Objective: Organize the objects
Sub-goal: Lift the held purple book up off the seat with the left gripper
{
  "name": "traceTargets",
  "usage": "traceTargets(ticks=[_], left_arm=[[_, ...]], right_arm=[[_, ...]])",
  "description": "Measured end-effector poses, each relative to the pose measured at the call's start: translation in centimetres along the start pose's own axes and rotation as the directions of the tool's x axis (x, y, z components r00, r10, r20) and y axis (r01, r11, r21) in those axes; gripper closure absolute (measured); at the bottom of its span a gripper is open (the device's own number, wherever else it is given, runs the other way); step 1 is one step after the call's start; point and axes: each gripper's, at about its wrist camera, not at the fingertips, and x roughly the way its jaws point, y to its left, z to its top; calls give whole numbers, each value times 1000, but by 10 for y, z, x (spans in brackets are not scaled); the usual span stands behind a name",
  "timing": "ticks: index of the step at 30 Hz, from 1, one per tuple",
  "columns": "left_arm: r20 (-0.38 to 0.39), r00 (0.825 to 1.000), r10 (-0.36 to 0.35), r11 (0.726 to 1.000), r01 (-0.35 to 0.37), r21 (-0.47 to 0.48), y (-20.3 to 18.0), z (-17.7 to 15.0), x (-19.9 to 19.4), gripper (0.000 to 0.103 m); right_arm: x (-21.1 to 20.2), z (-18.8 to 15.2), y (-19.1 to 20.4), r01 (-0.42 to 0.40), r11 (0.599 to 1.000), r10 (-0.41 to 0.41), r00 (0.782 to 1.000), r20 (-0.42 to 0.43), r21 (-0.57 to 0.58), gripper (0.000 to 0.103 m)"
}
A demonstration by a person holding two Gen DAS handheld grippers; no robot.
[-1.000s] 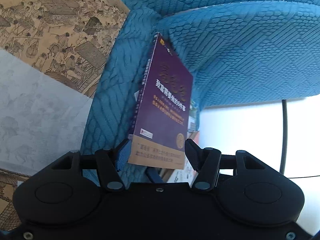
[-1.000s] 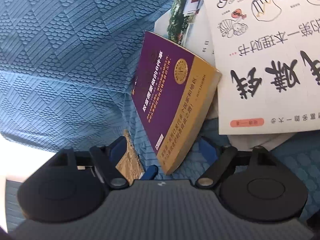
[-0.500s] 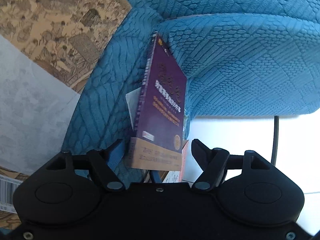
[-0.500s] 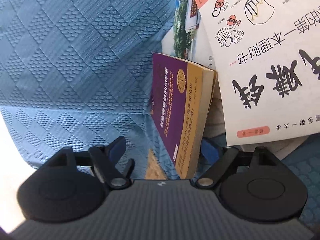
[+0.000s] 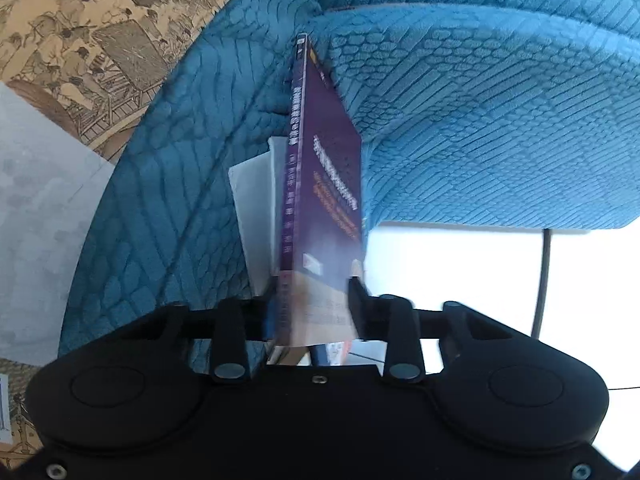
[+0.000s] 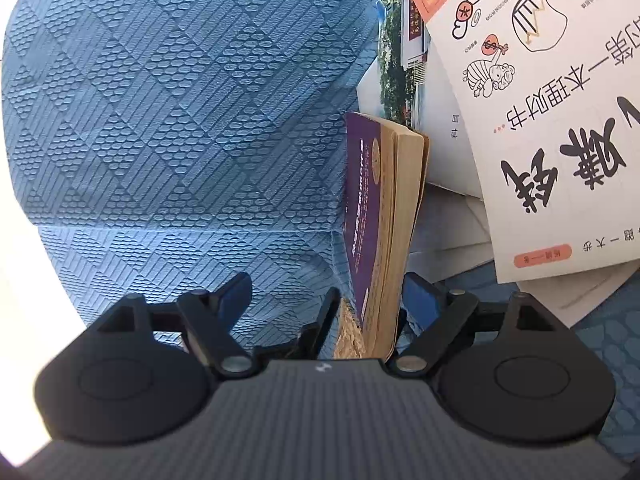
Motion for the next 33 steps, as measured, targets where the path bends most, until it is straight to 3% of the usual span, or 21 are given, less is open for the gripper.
traceTargets(ticks=[10, 16, 24, 28, 33], left_arm=[[-8, 996, 84, 995, -83, 64, -17, 2, -3, 89], [7, 992, 127, 985, -127, 115, -28, 3, -12, 90], [-5, 993, 119, 982, -117, 148, -31, 10, -27, 90], [3, 994, 106, 981, -105, 161, -33, 9, -34, 90], [20, 997, 79, 985, -82, 154, -37, 11, -46, 88]], right_arm=[[14, -3, -2, 37, 999, -38, 998, -52, -23, 19], [24, 0, -2, 102, 994, -102, 995, -16, -38, 22], [29, 3, 0, 187, 980, -184, 982, 52, -73, 39], [32, 1, 5, 232, 966, -226, 972, 63, -111, 67], [27, -4, 18, 213, 959, -202, 976, 77, -185, 76]])
